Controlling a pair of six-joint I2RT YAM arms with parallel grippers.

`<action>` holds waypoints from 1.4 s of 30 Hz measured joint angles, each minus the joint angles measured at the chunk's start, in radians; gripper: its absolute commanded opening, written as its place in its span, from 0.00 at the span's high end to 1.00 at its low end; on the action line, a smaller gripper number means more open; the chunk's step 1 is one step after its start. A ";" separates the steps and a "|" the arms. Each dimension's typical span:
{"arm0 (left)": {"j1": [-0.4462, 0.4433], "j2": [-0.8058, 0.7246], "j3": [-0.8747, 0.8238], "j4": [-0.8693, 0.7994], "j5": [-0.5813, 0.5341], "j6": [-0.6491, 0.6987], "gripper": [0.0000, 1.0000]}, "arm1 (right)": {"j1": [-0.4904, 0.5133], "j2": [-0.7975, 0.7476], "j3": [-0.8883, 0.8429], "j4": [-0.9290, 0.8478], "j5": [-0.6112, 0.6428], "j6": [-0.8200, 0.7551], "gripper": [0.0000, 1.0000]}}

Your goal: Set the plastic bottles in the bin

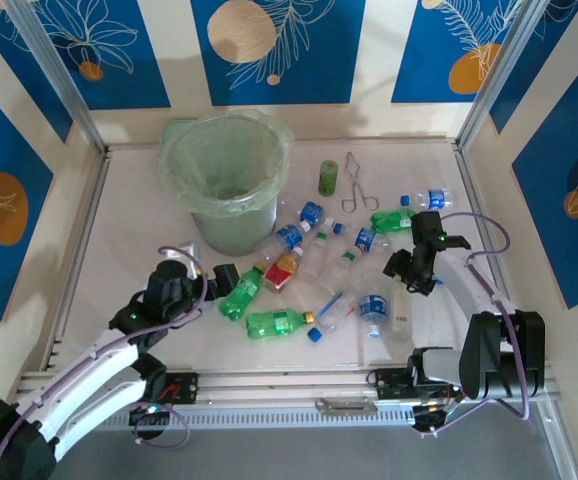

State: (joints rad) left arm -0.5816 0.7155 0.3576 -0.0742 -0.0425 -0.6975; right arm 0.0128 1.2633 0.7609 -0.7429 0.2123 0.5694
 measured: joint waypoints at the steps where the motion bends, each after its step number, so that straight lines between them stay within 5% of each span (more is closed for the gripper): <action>1: -0.016 0.013 -0.003 0.013 -0.008 -0.004 0.00 | -0.001 0.005 0.000 0.005 -0.005 0.000 0.33; 18: -0.069 0.219 0.000 0.222 -0.040 -0.012 0.00 | 0.031 0.027 -0.006 0.024 0.005 0.046 0.23; 42: -0.072 0.268 0.018 0.277 -0.037 -0.008 0.00 | 0.082 0.083 -0.023 -0.035 0.049 0.094 0.23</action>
State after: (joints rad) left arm -0.6533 0.9836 0.3752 0.2028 -0.0792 -0.7059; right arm 0.0944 1.3460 0.7376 -0.7780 0.2611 0.6632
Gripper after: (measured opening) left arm 0.997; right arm 0.765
